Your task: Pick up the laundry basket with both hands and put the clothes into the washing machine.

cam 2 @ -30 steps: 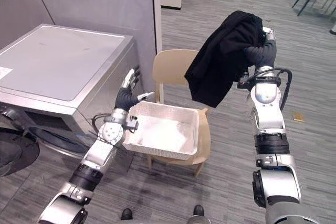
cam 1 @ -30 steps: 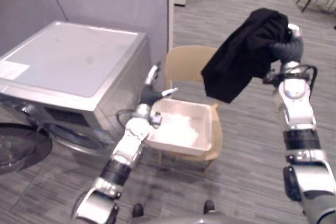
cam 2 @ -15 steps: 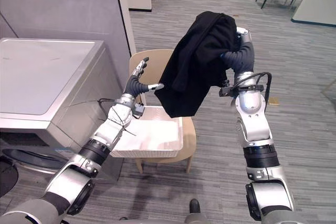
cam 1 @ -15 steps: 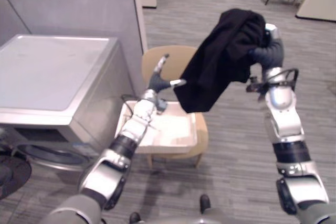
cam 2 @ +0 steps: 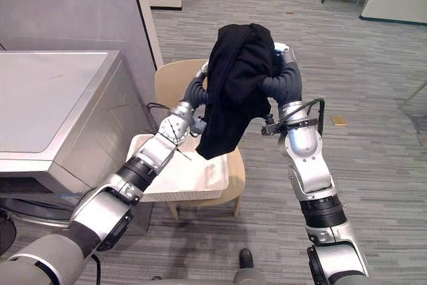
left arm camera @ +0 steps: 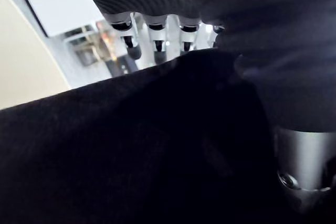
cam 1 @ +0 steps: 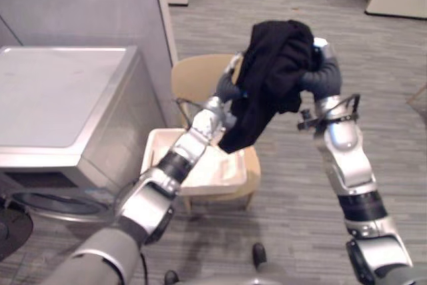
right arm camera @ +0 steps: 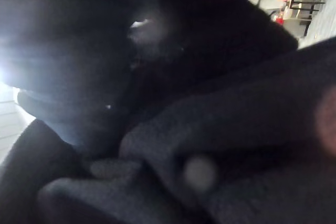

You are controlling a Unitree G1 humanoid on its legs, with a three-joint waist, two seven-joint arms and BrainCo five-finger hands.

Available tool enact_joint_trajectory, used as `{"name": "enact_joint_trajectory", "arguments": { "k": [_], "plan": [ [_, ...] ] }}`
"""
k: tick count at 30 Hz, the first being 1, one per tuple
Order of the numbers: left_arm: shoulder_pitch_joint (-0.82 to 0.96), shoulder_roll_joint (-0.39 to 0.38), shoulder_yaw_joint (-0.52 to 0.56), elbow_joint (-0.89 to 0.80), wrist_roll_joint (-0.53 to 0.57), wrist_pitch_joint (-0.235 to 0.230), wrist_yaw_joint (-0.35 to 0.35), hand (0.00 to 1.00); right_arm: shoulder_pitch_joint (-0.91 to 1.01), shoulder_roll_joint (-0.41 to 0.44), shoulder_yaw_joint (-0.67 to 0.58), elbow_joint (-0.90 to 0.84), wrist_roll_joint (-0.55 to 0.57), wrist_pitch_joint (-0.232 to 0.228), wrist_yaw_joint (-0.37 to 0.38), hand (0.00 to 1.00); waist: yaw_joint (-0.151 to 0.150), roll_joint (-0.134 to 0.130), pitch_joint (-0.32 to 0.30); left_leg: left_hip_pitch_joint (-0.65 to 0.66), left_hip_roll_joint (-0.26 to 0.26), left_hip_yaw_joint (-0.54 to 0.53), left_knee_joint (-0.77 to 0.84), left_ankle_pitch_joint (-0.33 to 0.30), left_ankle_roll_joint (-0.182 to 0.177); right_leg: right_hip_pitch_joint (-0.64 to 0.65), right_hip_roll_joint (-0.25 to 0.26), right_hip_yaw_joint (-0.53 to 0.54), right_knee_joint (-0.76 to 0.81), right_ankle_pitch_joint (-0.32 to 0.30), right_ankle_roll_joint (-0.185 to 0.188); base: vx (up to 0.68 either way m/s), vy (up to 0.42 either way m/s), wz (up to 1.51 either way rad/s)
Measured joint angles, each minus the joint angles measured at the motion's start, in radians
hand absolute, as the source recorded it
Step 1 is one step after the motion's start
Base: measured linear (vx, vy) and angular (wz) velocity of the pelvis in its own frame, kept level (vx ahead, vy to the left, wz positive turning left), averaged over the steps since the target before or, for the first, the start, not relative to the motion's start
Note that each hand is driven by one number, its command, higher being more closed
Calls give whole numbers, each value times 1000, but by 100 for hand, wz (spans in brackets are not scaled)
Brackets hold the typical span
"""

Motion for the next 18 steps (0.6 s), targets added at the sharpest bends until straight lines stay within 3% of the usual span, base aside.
{"name": "enact_joint_trajectory", "arguments": {
  "k": [3, 12, 13, 18],
  "plan": [
    [-16, -28, -46, 0, -1, 0, -1, 0, 0, 0, 2, -5, 0, 0, -1, 100, 0, 4, 0, -4, -2, 16, 0, 0, 0, -14, 0, 11, 4, 2, 2, -17, 5, -11],
    [-19, -113, -180, 2, -7, 0, -46, 0, 0, 0, 11, -7, 0, 0, -8, 100, -3, 53, 2, -3, -2, 21, 0, -1, 0, -19, 0, 16, 7, 2, 3, -7, 1, -2],
    [-19, -114, -186, 2, -9, 0, -51, 100, 0, 0, 16, -8, 0, 0, -10, 100, -3, 53, 2, -3, -2, 22, 0, -1, 0, -22, 0, 17, 8, 2, 3, -25, -1, -10],
    [-19, -120, -240, 1, -26, -6, -78, 100, 0, -1, 34, -38, 0, 0, -19, 100, -7, 56, 3, -3, -3, 29, 0, -2, 0, -30, 0, 21, 12, 2, 4, -10, 1, -3]
  ]
}}
